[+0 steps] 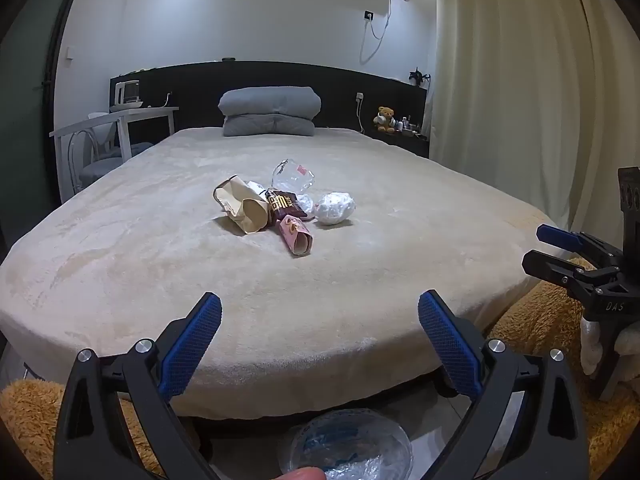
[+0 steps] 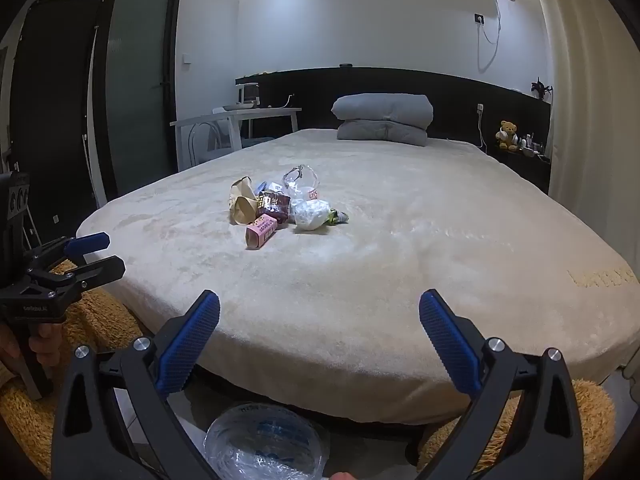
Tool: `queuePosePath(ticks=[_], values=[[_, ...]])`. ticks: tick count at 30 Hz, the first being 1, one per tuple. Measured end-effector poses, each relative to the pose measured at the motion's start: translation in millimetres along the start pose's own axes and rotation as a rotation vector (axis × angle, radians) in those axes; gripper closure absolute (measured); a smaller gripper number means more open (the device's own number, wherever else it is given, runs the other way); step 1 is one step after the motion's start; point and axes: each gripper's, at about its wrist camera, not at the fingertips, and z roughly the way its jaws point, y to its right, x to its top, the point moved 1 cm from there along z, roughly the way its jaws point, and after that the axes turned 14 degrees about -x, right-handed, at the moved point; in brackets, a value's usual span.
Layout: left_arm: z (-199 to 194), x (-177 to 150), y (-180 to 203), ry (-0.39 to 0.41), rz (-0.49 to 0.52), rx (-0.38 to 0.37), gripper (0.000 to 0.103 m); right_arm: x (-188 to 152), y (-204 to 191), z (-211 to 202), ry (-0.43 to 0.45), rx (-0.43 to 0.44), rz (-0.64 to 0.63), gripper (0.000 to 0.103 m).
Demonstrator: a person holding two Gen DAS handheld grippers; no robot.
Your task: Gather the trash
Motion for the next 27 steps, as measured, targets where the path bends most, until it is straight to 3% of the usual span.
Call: queuePosePath(ticks=[27], values=[[0, -3, -1, -0.001, 0.011, -0.005, 0.006, -4, -8, 6, -0.015, -0.007, -0.039, 0.004]])
